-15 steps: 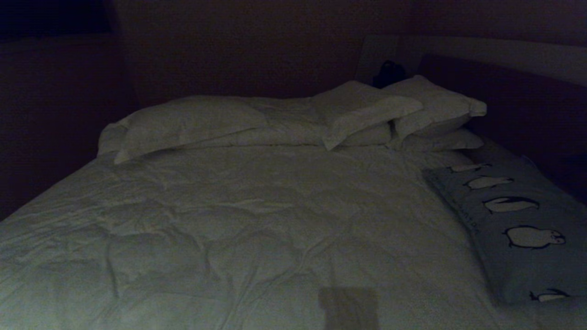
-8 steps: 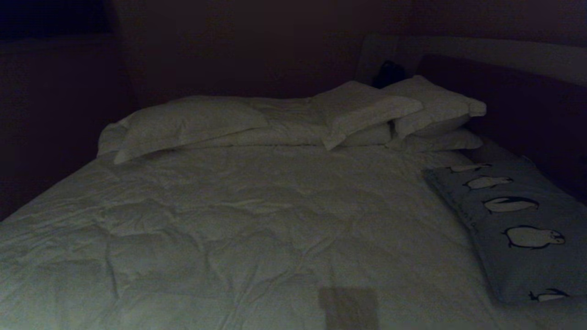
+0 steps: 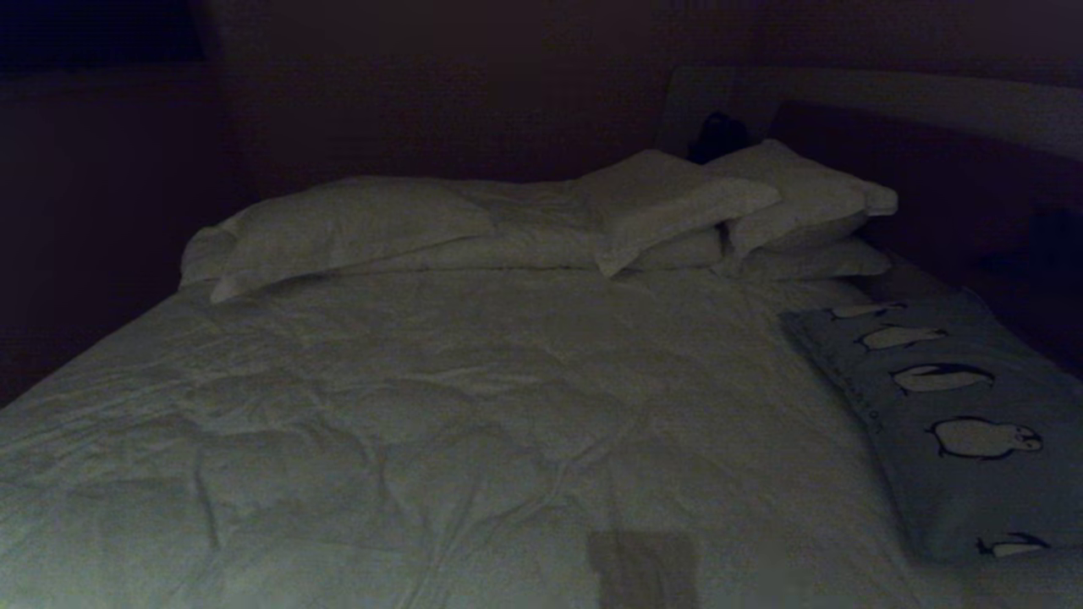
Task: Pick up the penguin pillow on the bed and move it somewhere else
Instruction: Pick up the pillow
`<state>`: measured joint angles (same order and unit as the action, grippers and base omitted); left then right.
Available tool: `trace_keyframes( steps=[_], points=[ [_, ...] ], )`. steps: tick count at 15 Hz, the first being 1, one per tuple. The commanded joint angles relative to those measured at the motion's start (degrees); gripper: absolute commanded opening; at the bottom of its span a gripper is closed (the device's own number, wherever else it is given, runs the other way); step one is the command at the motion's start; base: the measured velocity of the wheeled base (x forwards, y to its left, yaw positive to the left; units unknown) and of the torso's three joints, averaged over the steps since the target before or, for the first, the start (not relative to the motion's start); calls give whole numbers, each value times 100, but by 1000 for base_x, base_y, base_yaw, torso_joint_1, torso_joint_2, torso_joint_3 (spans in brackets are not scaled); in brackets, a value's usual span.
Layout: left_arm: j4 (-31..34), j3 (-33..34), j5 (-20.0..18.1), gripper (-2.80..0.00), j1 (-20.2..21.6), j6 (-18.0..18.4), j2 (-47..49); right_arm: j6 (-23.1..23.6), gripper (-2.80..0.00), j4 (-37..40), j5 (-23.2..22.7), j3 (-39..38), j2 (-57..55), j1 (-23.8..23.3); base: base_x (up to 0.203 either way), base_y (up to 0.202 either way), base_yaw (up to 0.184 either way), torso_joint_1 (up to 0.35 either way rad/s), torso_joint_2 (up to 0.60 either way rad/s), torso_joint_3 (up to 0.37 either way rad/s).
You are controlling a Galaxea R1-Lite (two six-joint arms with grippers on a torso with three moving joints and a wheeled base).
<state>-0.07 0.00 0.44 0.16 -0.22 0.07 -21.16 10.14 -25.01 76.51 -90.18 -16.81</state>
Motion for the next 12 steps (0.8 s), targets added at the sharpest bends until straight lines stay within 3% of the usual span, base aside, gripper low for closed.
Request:
trace_keyframes(
  steps=[1, 3, 7, 12],
  points=[
    [-1, 0, 0, -280, 2, -4, 1, -833, -280, 2222, 161, 124, 232, 260, 0, 0, 0, 0, 0, 0],
    [-1, 0, 0, -280, 2, -4, 1, -707, -280, 3119, 118, 116, 614, 368, 0, 0, 0, 0, 0, 0],
    [-1, 0, 0, -280, 2, -4, 1, 832, -280, 4560, -81, -236, 1782, 419, 0, 0, 0, 0, 0, 0],
    [-1, 0, 0, -280, 2, -4, 1, 2153, -280, 4961, -116, -1121, 3762, 421, 0, 0, 0, 0, 0, 0]
  ],
)
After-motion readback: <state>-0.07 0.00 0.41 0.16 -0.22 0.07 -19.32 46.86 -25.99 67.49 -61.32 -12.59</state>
